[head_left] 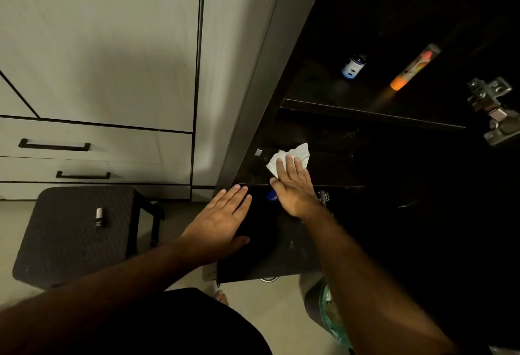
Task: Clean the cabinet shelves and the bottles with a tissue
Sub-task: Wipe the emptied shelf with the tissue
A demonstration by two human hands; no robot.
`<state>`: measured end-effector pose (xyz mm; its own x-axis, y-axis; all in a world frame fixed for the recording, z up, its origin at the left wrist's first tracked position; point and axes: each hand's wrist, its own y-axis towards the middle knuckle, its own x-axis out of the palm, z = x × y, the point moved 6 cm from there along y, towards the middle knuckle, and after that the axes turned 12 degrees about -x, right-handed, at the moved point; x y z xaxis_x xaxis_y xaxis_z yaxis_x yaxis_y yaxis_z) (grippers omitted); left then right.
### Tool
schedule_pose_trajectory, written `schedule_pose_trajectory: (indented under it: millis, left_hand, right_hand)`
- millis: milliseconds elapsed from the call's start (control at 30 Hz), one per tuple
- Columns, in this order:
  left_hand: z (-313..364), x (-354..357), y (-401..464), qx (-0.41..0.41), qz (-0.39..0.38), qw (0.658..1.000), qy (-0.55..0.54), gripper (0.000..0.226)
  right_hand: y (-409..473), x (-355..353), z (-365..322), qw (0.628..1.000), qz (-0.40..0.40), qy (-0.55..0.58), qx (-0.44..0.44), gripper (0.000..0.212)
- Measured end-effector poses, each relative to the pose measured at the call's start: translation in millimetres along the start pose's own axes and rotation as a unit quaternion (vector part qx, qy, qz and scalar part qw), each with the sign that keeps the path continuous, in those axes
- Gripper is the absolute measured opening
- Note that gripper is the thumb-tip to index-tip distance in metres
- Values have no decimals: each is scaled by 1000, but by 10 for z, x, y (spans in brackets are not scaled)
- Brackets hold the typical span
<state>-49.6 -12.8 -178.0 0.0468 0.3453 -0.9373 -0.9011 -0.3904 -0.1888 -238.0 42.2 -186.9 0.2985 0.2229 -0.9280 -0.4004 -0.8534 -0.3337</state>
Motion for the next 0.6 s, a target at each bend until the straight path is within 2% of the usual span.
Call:
schedule_pose_trajectory:
  millis: [100, 200, 300, 467, 533, 600]
  left_hand:
    - [-106, 21, -36, -12, 21, 1000, -10, 85]
    - [-213, 47, -83, -46, 60, 997, 1, 88]
    - [-243, 59, -89, -74, 77, 994, 20, 93]
    - [-229, 66, 76, -122, 93, 987, 52, 96]
    - [-217, 102, 114, -133, 94, 985, 61, 100]
    - [-237, 162, 116, -147, 92, 982, 71, 104]
  right_hand:
    - [-194, 19, 112, 999, 5, -13, -33, 62]
    - [-123, -50, 303, 1000, -2, -8, 24, 63]
    - [102, -48, 156, 998, 7, -2, 55, 69]
    - [33, 37, -239, 997, 14, -18, -67, 67]
    - [-145, 76, -102, 995, 11, -23, -97, 65]
    - [-212, 59, 140, 996, 0, -32, -86, 64]
